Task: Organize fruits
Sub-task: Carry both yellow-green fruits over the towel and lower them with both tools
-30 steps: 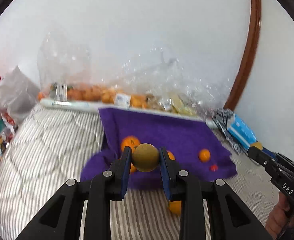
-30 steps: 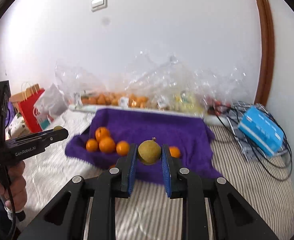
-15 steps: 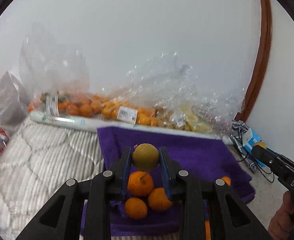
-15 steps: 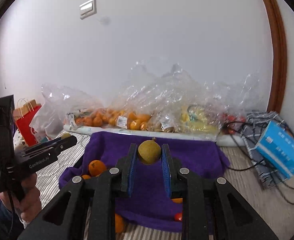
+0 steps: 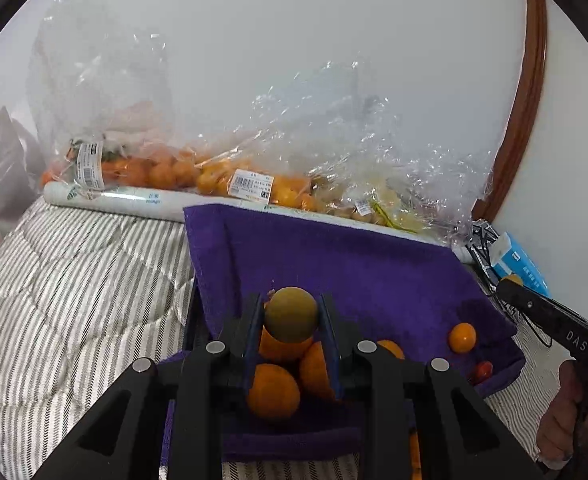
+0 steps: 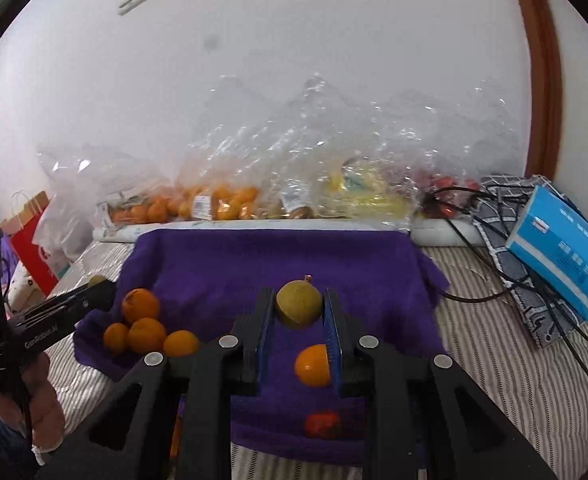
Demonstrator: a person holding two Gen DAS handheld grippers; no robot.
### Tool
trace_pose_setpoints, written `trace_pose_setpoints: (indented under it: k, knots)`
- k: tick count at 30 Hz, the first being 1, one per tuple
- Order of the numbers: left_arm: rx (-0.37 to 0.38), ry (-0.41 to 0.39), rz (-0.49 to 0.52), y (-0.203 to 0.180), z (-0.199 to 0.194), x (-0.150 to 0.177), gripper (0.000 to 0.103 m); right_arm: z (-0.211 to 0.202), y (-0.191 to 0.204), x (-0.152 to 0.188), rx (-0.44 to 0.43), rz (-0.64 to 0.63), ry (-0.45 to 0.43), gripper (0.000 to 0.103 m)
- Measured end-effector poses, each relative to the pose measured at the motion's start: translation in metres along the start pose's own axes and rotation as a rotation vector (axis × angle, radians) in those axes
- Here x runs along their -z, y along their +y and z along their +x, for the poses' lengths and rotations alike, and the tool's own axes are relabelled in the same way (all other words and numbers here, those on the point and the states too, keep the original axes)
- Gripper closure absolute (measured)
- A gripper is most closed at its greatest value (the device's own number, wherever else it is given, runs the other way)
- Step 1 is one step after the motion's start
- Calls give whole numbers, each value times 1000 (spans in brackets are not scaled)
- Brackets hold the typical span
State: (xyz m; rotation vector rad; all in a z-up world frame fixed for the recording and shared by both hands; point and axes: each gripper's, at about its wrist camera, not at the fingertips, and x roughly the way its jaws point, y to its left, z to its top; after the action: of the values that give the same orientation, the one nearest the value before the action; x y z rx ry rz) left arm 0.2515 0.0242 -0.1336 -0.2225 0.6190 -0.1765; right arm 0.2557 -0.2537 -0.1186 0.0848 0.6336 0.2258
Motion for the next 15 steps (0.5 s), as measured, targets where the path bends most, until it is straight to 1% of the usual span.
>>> trace_pose_setpoints:
  k: [2, 6, 11, 15]
  knots:
    - [0, -1, -7, 2, 0, 0, 77, -1, -4, 0, -13, 10, -3, 79]
    - [12, 10, -36, 8, 3, -1, 77, 2, -5, 0, -7, 12, -1, 79]
    - [1, 3, -31, 8, 2, 0, 77, 7, -1, 3, -4, -6, 15, 79]
    - [0, -4, -24, 7, 1, 0, 77, 5, 3, 3, -2, -22, 7, 79]
